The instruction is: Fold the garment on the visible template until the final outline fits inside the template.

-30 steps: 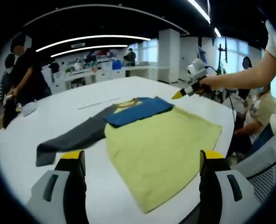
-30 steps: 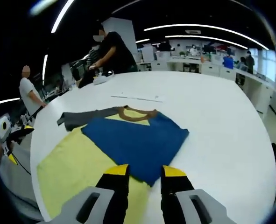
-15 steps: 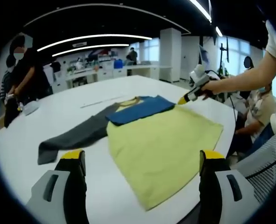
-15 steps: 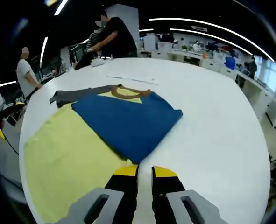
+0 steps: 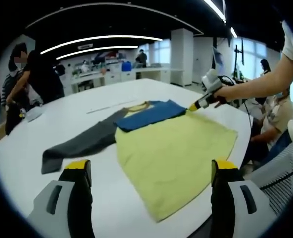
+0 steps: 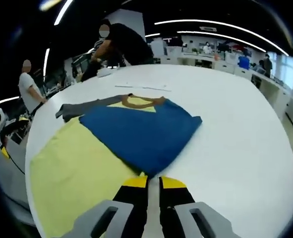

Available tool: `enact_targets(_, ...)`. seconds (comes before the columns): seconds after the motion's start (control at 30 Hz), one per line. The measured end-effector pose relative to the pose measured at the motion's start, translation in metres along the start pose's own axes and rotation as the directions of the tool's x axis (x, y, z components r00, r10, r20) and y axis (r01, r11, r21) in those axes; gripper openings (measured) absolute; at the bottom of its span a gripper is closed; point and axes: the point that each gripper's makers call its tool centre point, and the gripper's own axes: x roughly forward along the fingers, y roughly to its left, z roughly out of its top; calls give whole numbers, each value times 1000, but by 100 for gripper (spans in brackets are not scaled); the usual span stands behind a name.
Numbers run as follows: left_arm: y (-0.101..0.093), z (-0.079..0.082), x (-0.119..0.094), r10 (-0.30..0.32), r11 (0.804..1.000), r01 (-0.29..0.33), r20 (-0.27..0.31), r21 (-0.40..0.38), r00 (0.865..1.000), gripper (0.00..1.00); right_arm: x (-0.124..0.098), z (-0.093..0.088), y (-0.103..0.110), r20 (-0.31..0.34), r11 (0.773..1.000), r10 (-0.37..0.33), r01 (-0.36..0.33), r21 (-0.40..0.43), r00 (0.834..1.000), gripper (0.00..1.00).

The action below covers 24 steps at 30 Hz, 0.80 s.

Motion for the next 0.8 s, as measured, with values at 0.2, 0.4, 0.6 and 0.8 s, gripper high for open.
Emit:
enact_targets(0.2, 0, -3, -2, 3, 1000, -3, -14, 6, 1000, 97, 5, 5, 3, 19, 997, 1, -2, 73, 1000, 1)
enact_targets(0.4, 3, -4, -4, 11, 1000, -11, -13, 3, 1000, 97, 16, 5, -8, 3, 995, -33, 33, 93, 999, 0)
enact_targets(0.6, 0, -2, -3, 12, 1000, -12, -10, 8, 1000, 97, 12, 3, -17, -25, 995, -82, 83, 57, 996, 0)
enact_targets(0.8, 0, -4, -4, 12, 1000, -12, -17, 9, 1000, 97, 11, 3, -29, -41, 994, -105, 106, 25, 994, 0)
